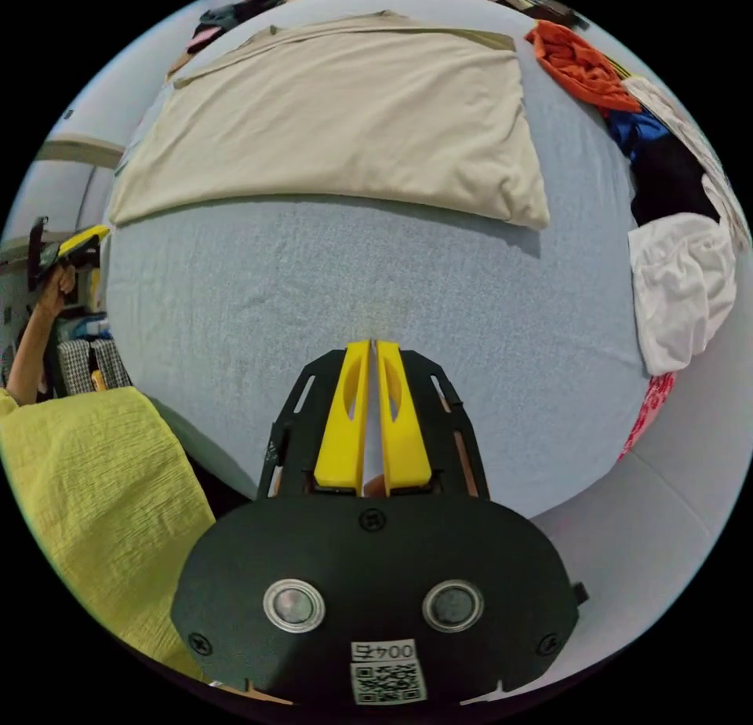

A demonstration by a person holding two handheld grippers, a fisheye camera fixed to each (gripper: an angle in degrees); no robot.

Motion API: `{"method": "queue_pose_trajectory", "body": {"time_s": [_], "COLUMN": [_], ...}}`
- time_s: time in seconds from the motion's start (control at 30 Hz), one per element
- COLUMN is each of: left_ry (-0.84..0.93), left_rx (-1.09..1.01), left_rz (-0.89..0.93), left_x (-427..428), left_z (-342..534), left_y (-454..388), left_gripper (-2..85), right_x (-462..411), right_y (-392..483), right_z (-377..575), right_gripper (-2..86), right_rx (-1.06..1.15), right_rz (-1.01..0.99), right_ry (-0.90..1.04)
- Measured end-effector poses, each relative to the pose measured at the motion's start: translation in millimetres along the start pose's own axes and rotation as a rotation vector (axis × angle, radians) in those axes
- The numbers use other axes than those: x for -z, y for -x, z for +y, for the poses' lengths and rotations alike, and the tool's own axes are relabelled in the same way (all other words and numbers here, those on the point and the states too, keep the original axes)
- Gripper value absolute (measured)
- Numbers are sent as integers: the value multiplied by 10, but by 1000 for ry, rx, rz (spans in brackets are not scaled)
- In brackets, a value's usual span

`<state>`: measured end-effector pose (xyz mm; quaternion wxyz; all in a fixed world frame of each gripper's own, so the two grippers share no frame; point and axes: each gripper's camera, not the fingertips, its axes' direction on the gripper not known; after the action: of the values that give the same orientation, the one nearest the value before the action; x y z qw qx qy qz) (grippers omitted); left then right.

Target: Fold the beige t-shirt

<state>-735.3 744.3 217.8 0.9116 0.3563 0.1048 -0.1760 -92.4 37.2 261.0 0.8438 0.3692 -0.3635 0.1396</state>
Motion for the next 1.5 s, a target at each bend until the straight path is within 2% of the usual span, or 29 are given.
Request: {"method": "queue_pose_trajectory", "body": {"time_s": [0.17, 0.3, 0.53, 0.67, 0.8, 0.87, 0.97, 1.17, 1.37, 1.5], "left_ry": [-107, -93, 66, 116, 143, 160, 174, 204, 215, 232], "left_rx": [-41, -109, -203, -212, -153, -141, -173, -208, -221, -230], "left_rz": [25, 13, -80, -87, 15, 45, 20, -73, -97, -102], "left_x": [149, -98, -624, -755, -794, -814, -832, -858, -865, -862], "left_z": [-350, -915, -1471, -1612, -1764, -1834, -1928, -2094, -2224, -2322], "left_y": [-389, -817, -1251, -1320, -1154, -1106, -1150, -1286, -1287, -1251], "left_gripper": [3, 2, 2, 2, 3, 3, 3, 3, 3, 3], "right_x": [521, 841, 794, 911, 1065, 1280, 1525, 1683, 1675, 1755], "right_y": [-133, -167, -89, -61, -254, -551, -967, -1618, -1748, -1849], "right_z": [335, 180, -215, -66, 152, 457, 852, 931, 717, 677], "right_gripper": [95, 110, 106, 71, 46, 54, 68, 76, 82, 69], "right_rx": [-42, -46, 3, 22, 60, 90, 97, 94, 159, 212], "right_rz": [-97, -77, -40, 58, -14, -102, -67, -98, -53, -111], "right_ry": [-298, -428, -274, -326, -336, -418, -527, -511, -435, -422]}}
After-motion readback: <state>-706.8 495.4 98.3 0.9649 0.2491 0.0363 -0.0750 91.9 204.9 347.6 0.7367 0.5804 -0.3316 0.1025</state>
